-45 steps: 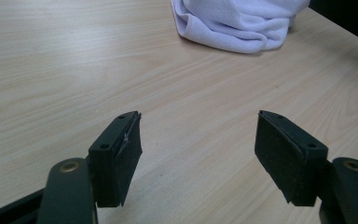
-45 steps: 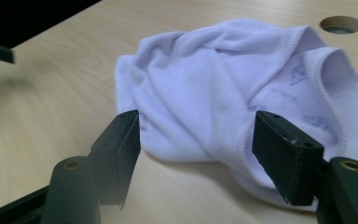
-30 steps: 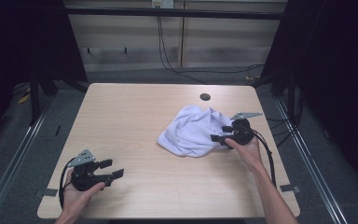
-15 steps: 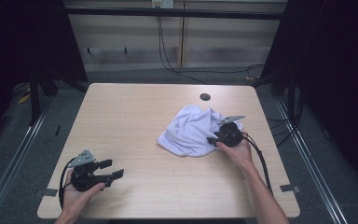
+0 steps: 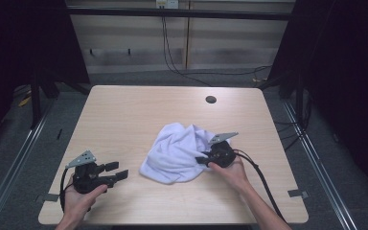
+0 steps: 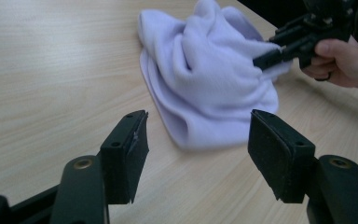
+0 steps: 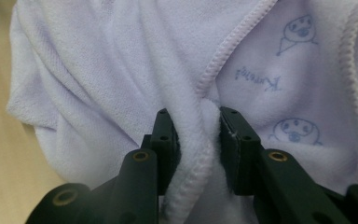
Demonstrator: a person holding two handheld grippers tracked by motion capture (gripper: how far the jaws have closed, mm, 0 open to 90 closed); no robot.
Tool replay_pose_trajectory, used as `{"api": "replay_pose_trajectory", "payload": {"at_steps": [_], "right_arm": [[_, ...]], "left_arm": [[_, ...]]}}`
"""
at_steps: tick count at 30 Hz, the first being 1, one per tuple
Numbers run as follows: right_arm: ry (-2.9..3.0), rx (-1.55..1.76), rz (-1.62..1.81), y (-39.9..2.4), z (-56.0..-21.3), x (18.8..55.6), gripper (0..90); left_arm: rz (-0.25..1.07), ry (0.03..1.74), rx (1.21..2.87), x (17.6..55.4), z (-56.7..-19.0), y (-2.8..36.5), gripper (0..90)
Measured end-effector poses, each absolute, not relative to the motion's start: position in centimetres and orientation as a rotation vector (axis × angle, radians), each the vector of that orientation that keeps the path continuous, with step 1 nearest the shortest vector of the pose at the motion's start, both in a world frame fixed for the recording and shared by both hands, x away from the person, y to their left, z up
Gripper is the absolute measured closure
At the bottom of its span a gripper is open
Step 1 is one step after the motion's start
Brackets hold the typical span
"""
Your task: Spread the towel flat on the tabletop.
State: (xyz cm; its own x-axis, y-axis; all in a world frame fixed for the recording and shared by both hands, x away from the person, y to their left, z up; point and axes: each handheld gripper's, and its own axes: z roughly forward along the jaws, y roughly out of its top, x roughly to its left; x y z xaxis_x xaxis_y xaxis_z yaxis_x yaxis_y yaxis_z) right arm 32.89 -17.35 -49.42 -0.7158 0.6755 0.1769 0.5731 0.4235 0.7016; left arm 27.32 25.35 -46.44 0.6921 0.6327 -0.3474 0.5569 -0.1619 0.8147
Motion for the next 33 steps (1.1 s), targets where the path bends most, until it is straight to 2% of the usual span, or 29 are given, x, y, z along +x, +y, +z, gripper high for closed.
{"api": "replay_pose_trajectory", "payload": {"at_steps": [11,12,13,14,16,18,23,28,33], "right_arm": [[2.675,0.931,1.217,-13.2,-49.1,27.8,66.3],[2.709,0.918,1.224,-12.8,-48.8,26.6,62.4],[2.709,0.918,1.224,-12.8,-48.8,26.6,62.4],[2.729,0.904,1.240,-12.6,-48.4,25.9,55.9],[2.723,0.883,1.260,-12.8,-47.9,25.5,51.1],[2.695,0.894,1.315,-13.3,-47.2,25.5,47.7],[2.589,0.916,1.419,-15.3,-45.2,27.1,48.5],[2.501,0.988,1.419,-15.8,-45.0,30.2,49.6],[2.511,1.036,1.419,-15.1,-45.6,32.4,49.6]], "left_arm": [[0.022,0.876,1.877,28.3,-45.8,22.4,37.6],[0.025,0.831,1.891,28.3,-45.4,21.4,38.8],[0.025,0.831,1.891,28.3,-45.4,21.4,40.3],[0.035,0.788,1.912,28.5,-45.0,20.5,42.8],[0.049,0.761,1.932,29.0,-44.9,19.7,47.8],[0.035,0.754,1.935,29.7,-45.0,19.0,52.0],[0.015,0.752,1.967,31.4,-45.6,17.7,60.0],[-0.014,0.757,2.013,32.7,-47.1,16.4,56.0],[-0.028,0.744,2.004,33.1,-47.0,16.0,52.1]]}}
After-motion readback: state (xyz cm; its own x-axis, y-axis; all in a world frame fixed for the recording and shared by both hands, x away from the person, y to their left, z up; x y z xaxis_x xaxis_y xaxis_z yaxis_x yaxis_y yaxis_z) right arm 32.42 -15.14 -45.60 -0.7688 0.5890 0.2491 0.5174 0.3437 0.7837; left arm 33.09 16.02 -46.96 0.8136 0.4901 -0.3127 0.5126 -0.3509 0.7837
